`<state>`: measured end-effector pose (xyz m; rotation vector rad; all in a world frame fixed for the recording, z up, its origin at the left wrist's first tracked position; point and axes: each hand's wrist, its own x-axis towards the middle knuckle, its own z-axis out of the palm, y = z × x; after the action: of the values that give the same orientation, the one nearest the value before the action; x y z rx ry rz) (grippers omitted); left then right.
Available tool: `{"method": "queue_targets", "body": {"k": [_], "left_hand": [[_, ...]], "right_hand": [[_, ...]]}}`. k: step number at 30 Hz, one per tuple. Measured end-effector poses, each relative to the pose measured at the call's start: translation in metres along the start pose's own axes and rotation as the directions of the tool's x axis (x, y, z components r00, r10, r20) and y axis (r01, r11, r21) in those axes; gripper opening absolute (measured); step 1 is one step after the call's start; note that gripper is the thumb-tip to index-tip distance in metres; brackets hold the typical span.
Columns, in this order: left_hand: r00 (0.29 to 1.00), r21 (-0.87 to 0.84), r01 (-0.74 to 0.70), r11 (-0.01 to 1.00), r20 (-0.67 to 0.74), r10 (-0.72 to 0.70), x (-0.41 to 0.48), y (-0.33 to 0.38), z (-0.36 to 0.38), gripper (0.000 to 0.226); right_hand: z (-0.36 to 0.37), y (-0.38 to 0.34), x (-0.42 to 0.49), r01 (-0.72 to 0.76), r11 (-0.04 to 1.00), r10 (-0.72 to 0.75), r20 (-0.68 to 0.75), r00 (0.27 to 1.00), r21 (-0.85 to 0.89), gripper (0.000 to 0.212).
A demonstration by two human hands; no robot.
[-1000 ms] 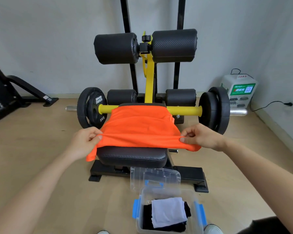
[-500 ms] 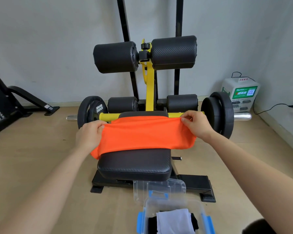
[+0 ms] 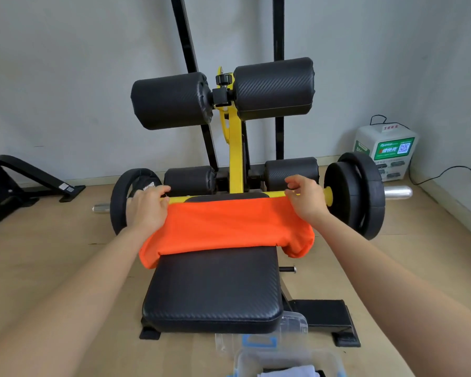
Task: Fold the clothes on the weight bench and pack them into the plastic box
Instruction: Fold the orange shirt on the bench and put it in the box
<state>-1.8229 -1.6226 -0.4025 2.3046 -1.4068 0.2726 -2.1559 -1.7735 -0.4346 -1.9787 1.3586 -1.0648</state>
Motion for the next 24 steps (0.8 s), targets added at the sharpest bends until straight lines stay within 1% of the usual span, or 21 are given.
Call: {"method": "queue_targets", "body": {"k": [2, 5, 7, 9, 11, 13, 15, 17, 19, 20, 22, 24], "left_hand": [[0.997, -0.010, -0.055, 0.998, 0.058, 0.055, -0.012, 0.009, 0.010, 0.034], [0.977, -0.115, -0.180, 0.977, 0.091, 0.190, -0.041, 0.033, 0.017, 0.030], [0.956, -0.191, -0.245, 0.950, 0.113, 0.270, -0.062, 0.051, 0.014, 0.029], [0.930, -0.248, -0.297, 0.922, 0.145, 0.339, -0.082, 0.070, 0.009, 0.035], [0.902, -0.248, -0.350, 0.903, 0.171, 0.396, -0.098, 0.086, 0.004, 0.037], [0.885, -0.216, -0.376, 0.901, 0.205, 0.418, -0.107, 0.094, 0.005, 0.034], [0.877, -0.200, -0.365, 0.909, 0.254, 0.407, -0.112, 0.094, 0.010, 0.034], [0.875, -0.199, -0.355, 0.914, 0.274, 0.399, -0.117, 0.093, 0.013, 0.035], [0.877, -0.193, -0.357, 0.914, 0.269, 0.399, -0.121, 0.092, 0.014, 0.036], [0.877, -0.194, -0.356, 0.914, 0.268, 0.398, -0.122, 0.091, 0.013, 0.036], [0.874, -0.207, -0.358, 0.910, 0.268, 0.405, -0.124, 0.090, 0.013, 0.036], [0.870, -0.218, -0.359, 0.907, 0.274, 0.410, -0.124, 0.088, 0.013, 0.037]], "right_hand": [[0.002, 0.013, -0.003, -0.038, 0.999, 0.041, 0.069, 0.997, -0.035, 0.029], [-0.004, 0.026, -0.009, -0.062, 0.998, 0.059, 0.130, 0.990, 0.017, 0.024], [-0.013, 0.030, -0.018, -0.072, 0.995, 0.059, 0.172, 0.983, 0.071, 0.021], [-0.022, 0.033, -0.032, -0.062, 0.993, 0.040, 0.214, 0.976, 0.097, 0.017], [-0.029, 0.036, -0.049, -0.057, 0.995, 0.033, 0.260, 0.965, 0.085, 0.016], [-0.033, 0.038, -0.067, -0.072, 0.995, 0.045, 0.319, 0.947, 0.071, 0.022], [-0.034, 0.038, -0.084, -0.099, 0.992, 0.065, 0.355, 0.932, 0.078, 0.036], [-0.029, 0.040, -0.099, -0.147, 0.981, 0.094, 0.359, 0.929, 0.123, 0.052], [-0.022, 0.043, -0.110, -0.290, 0.931, 0.199, 0.358, 0.912, 0.222, 0.067], [-0.018, 0.045, -0.113, -0.376, 0.881, 0.260, 0.370, 0.892, 0.288, 0.069], [-0.015, 0.048, -0.116, -0.485, 0.776, 0.314, 0.420, 0.851, 0.403, 0.063], [-0.016, 0.048, -0.115, -0.518, 0.728, 0.314, 0.454, 0.834, 0.449, 0.049]]}}
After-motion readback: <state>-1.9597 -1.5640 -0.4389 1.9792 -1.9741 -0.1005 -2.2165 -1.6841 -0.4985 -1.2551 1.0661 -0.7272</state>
